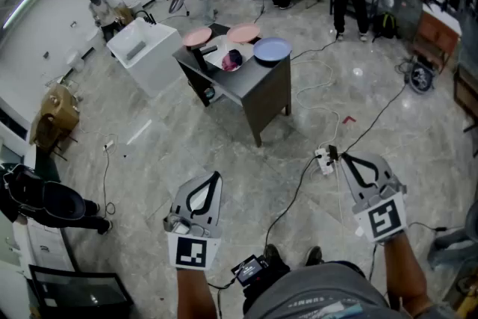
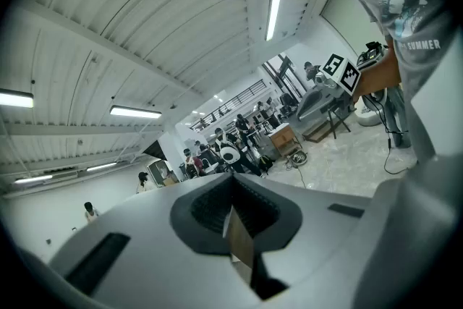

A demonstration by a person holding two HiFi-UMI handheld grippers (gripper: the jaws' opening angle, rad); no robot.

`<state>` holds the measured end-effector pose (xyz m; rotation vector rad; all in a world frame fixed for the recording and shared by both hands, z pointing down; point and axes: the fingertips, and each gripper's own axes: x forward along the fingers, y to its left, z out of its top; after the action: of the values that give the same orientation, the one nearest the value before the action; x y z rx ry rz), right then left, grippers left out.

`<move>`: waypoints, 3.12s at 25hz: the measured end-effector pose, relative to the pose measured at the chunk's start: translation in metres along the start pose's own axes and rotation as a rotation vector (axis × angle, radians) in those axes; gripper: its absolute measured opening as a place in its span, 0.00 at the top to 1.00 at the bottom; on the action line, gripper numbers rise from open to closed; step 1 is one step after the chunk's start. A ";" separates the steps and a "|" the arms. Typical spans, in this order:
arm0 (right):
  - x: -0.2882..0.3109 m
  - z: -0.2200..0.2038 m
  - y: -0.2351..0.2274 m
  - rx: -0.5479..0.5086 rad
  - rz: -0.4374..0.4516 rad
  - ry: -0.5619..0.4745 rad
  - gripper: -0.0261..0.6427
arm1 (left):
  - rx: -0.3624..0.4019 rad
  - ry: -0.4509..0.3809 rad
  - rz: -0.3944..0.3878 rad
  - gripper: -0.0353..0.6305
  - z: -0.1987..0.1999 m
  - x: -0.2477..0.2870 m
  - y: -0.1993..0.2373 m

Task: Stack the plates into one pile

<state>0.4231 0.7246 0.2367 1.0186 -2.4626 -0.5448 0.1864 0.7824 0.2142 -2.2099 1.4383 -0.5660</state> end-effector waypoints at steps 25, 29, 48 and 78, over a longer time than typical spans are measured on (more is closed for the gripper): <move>0.056 0.012 0.007 0.069 -0.050 0.012 0.92 | -0.021 -0.043 -0.069 0.94 -0.044 0.021 0.047; 0.074 0.011 0.012 0.075 -0.067 0.040 0.92 | -0.053 -0.052 -0.101 0.94 -0.063 0.031 0.056; 0.185 -0.024 -0.082 0.039 0.021 -0.027 0.92 | -0.023 0.014 -0.059 0.94 -0.082 0.170 0.084; 0.419 -0.041 -0.166 0.071 -0.001 0.046 0.92 | -0.057 -0.027 -0.107 0.94 -0.165 0.359 0.220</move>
<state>0.2684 0.3011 0.2832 1.0486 -2.4565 -0.4329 0.0663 0.3486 0.2597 -2.3416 1.3447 -0.5347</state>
